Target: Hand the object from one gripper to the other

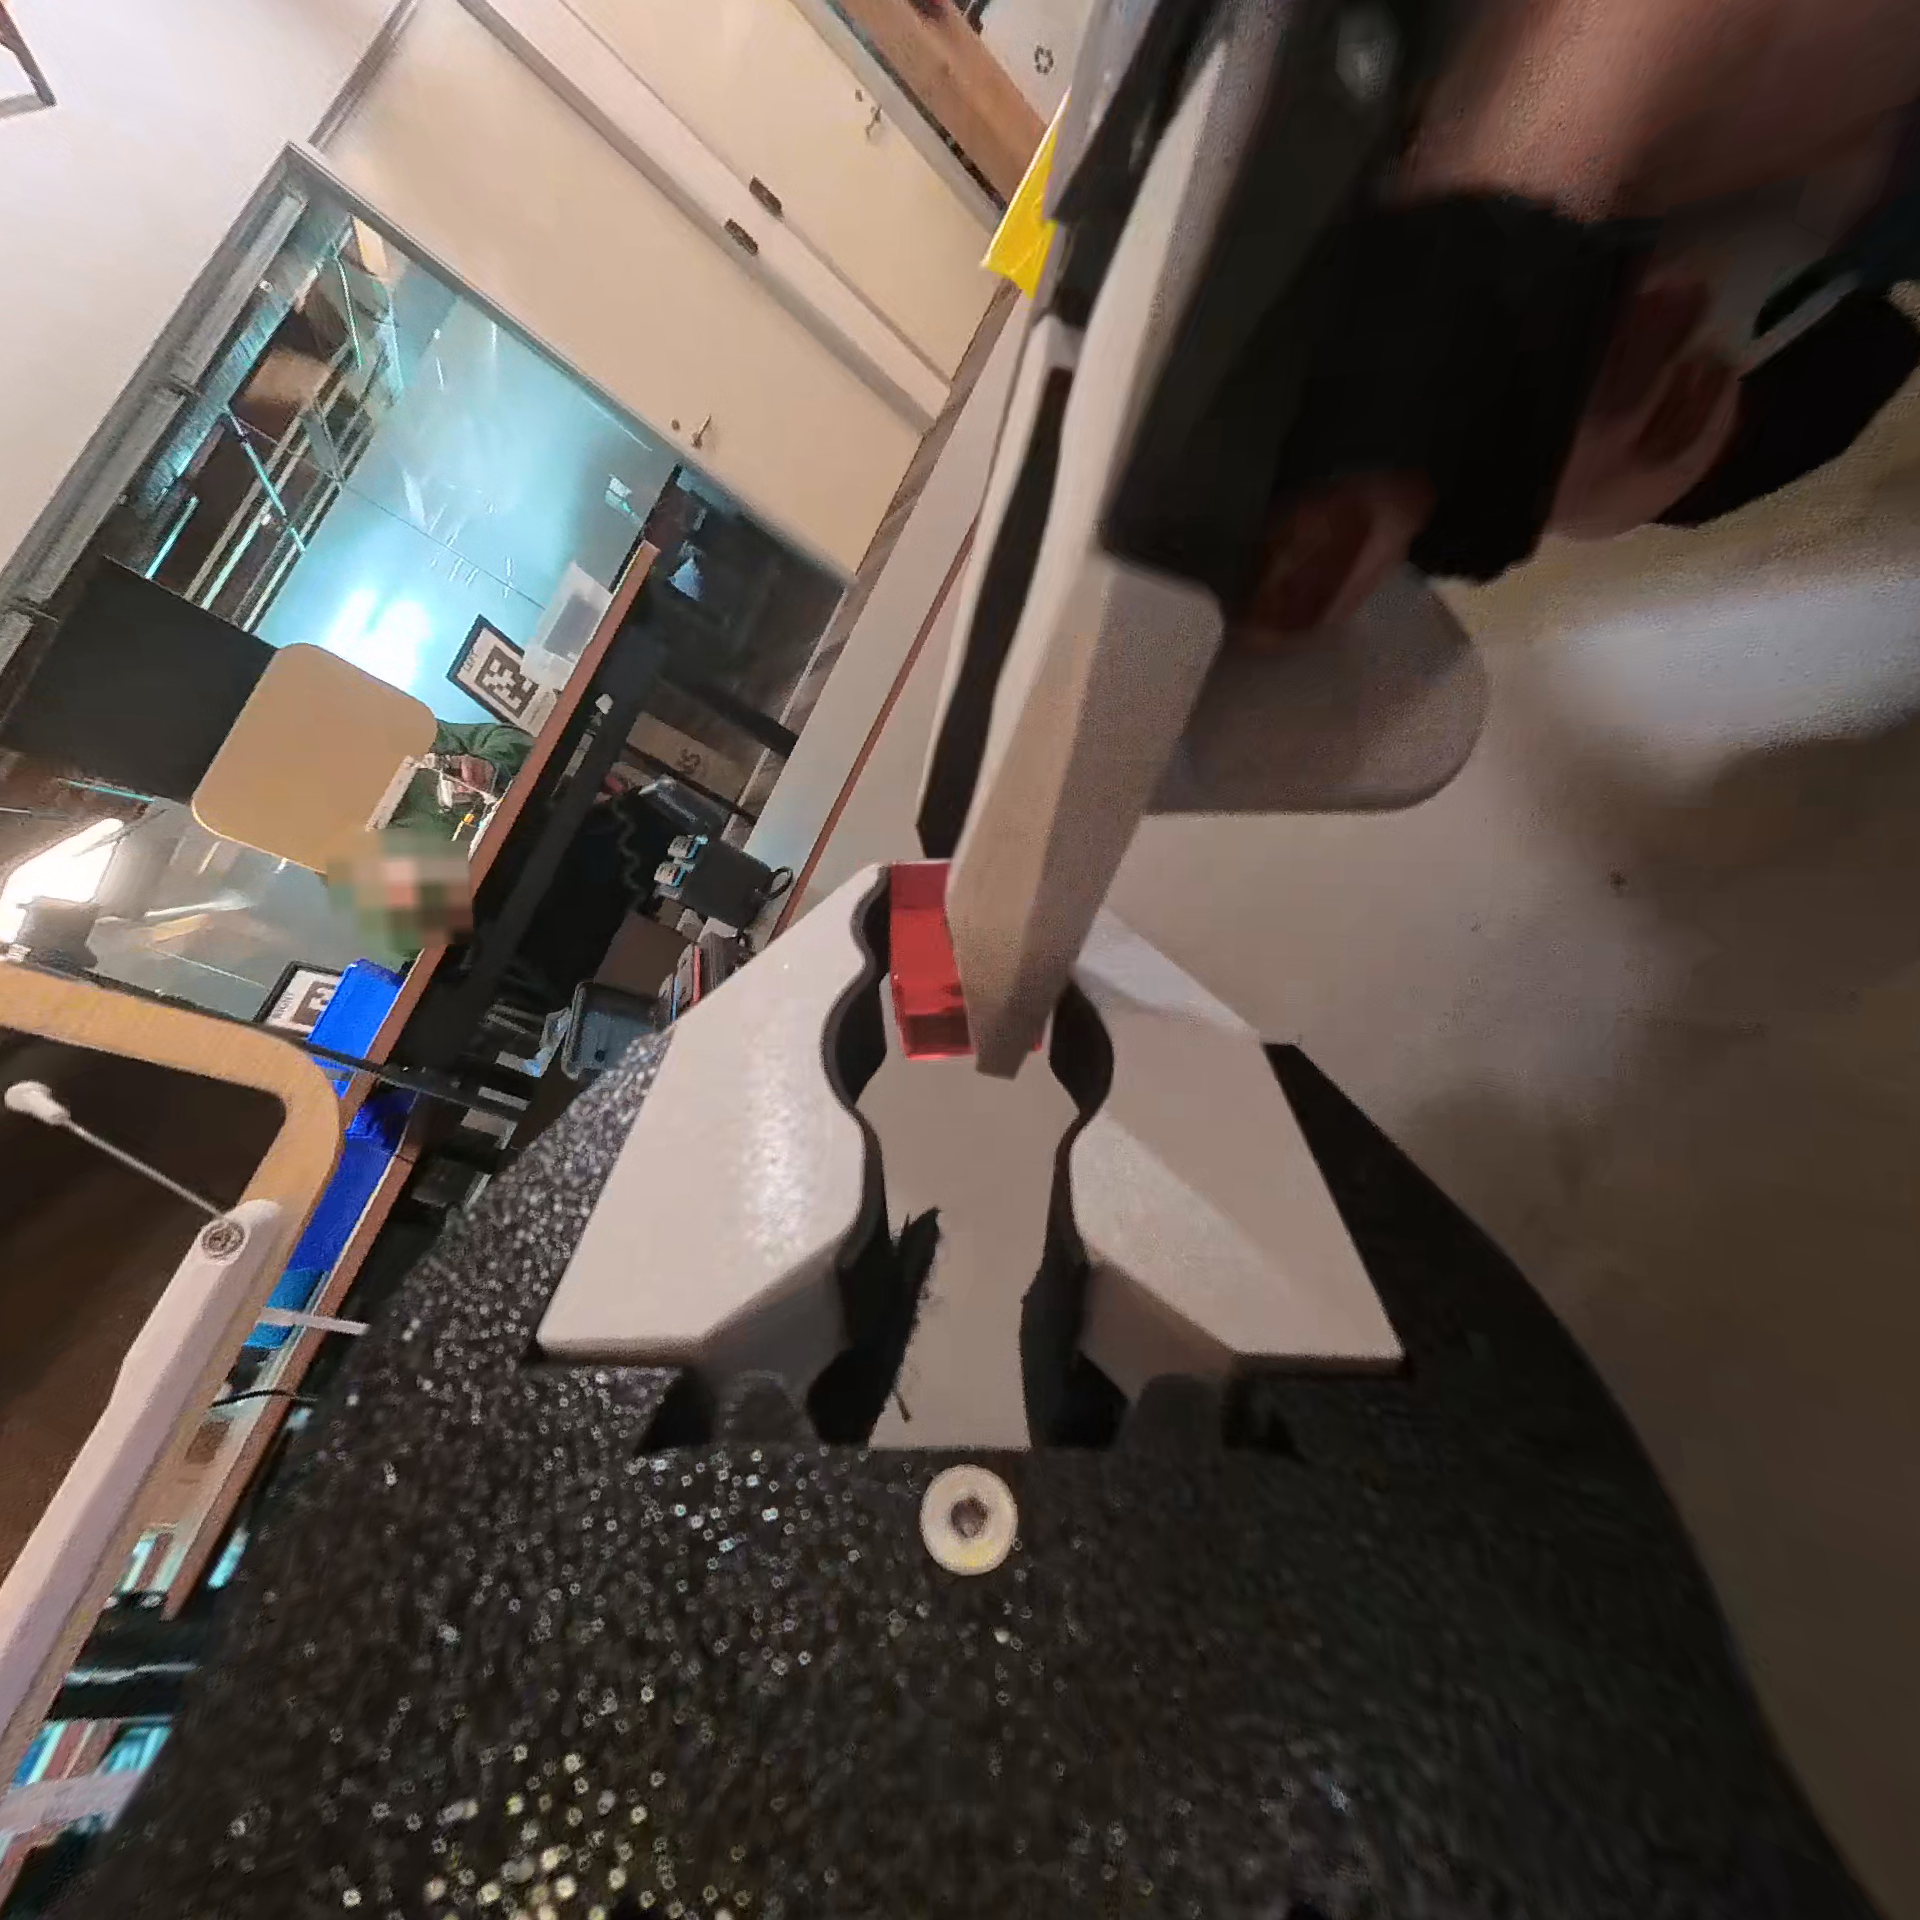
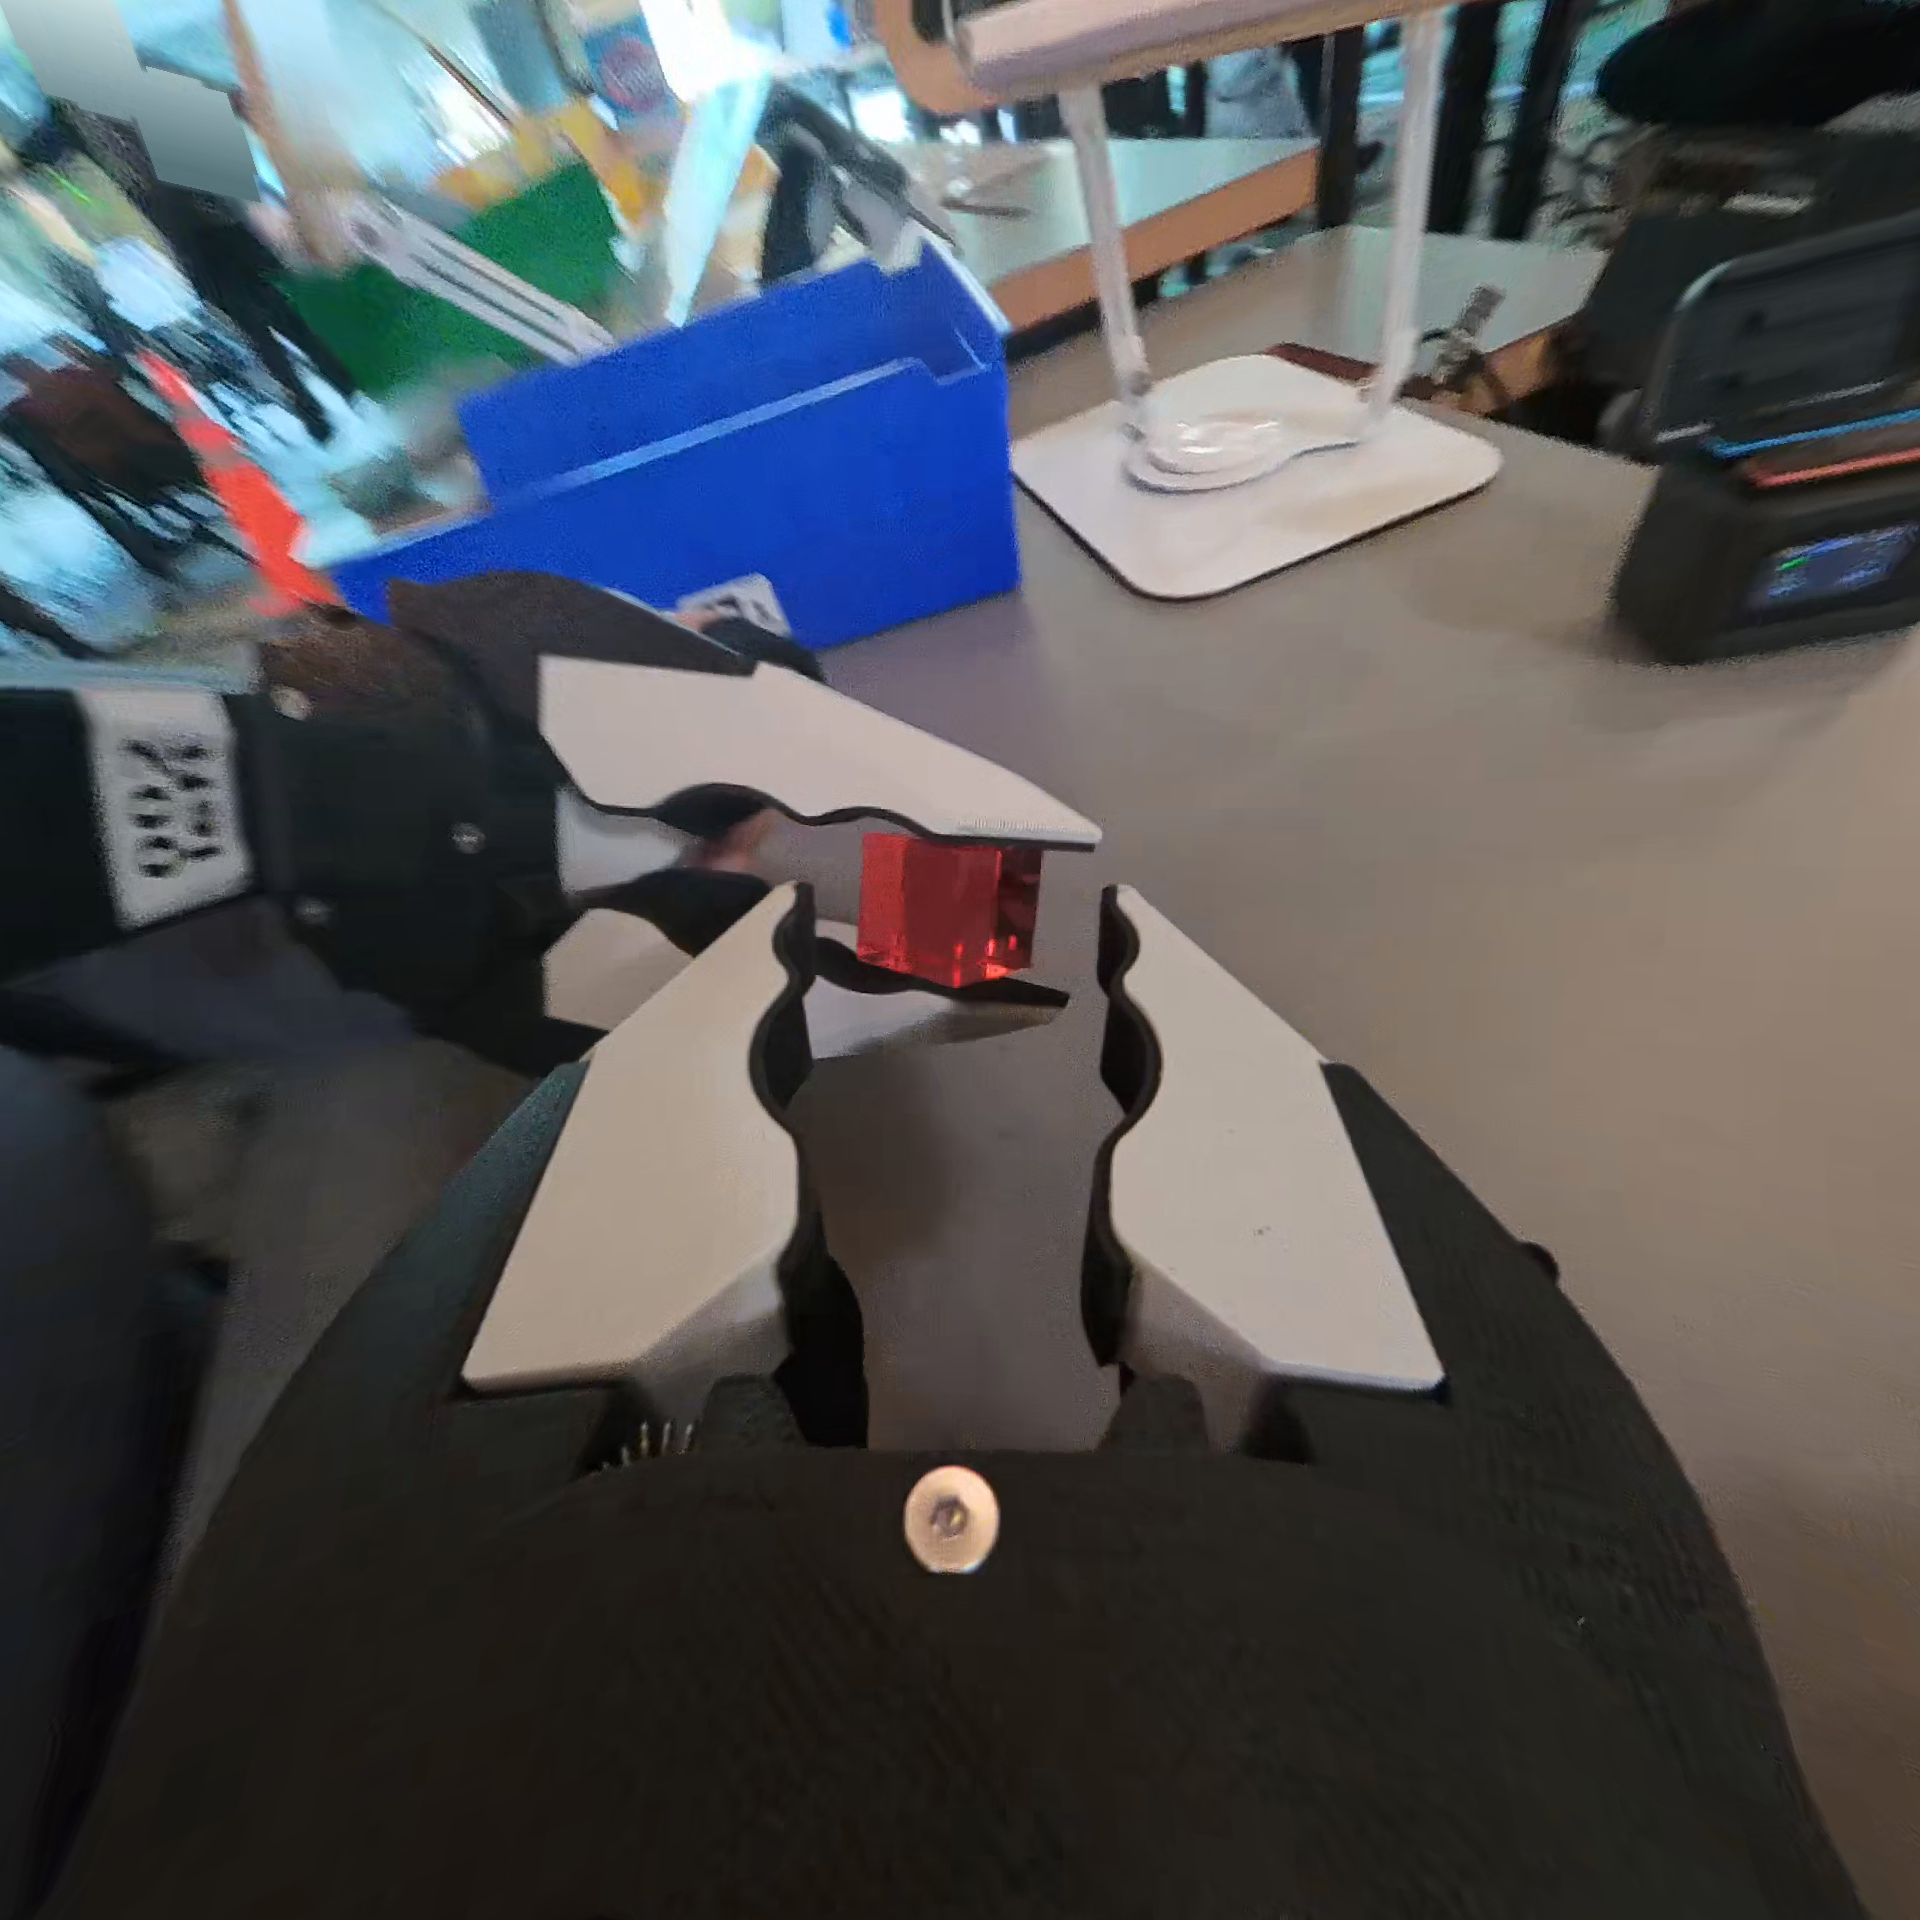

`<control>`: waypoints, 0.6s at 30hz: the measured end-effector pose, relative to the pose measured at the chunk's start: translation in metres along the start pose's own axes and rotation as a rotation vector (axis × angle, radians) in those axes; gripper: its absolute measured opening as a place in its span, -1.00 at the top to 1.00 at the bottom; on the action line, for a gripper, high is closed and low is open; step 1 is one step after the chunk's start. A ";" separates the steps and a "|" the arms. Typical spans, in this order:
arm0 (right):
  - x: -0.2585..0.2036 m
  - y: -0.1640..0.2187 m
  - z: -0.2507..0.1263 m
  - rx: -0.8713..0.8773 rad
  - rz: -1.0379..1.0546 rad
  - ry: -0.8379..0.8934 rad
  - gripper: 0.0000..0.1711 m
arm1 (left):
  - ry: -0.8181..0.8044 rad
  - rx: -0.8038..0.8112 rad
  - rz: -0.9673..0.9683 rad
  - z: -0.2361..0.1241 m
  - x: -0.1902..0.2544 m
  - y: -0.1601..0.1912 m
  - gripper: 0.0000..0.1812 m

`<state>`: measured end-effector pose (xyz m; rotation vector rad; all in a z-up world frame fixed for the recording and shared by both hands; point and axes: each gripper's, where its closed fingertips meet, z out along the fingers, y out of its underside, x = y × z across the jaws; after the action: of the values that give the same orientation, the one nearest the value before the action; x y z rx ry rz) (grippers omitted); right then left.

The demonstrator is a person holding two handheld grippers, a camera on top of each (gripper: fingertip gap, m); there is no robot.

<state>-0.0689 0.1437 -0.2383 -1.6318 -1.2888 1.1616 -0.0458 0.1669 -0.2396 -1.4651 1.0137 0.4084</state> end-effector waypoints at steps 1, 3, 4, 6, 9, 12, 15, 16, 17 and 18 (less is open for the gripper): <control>0.002 0.001 0.001 -0.011 -0.044 0.043 0.41 | 0.000 -0.001 0.005 0.000 0.001 -0.001 0.72; -0.002 0.000 0.002 -0.012 -0.095 0.065 0.61 | -0.014 -0.006 0.004 0.000 0.000 0.000 0.72; -0.002 0.000 0.002 -0.015 -0.098 0.069 0.62 | -0.012 0.005 -0.005 0.000 0.000 -0.001 0.72; -0.006 -0.002 0.000 -0.004 -0.051 0.012 0.62 | -0.005 0.074 -0.084 -0.002 -0.002 -0.009 0.69; -0.004 -0.009 -0.008 0.049 0.056 -0.061 0.63 | -0.021 0.154 -0.224 -0.007 -0.015 -0.017 0.38; 0.012 -0.018 -0.023 0.077 0.033 0.013 0.63 | -0.064 0.202 -0.297 -0.009 -0.029 -0.012 0.26; 0.021 -0.046 -0.059 0.118 -0.123 0.200 0.63 | -0.091 0.212 -0.336 -0.008 -0.035 -0.004 0.26; 0.028 -0.057 -0.080 0.134 -0.170 0.297 0.63 | -0.094 0.216 -0.348 -0.008 -0.037 -0.002 0.27; 0.035 -0.065 -0.104 0.141 -0.198 0.405 0.63 | -0.094 0.216 -0.359 -0.007 -0.037 0.000 0.29; 0.043 -0.069 -0.131 0.135 -0.201 0.511 0.62 | -0.095 0.212 -0.375 -0.006 -0.038 0.003 0.29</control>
<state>0.0378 0.1989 -0.1416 -1.5270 -0.9909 0.6367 -0.0710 0.1747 -0.2109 -1.3917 0.6651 0.0947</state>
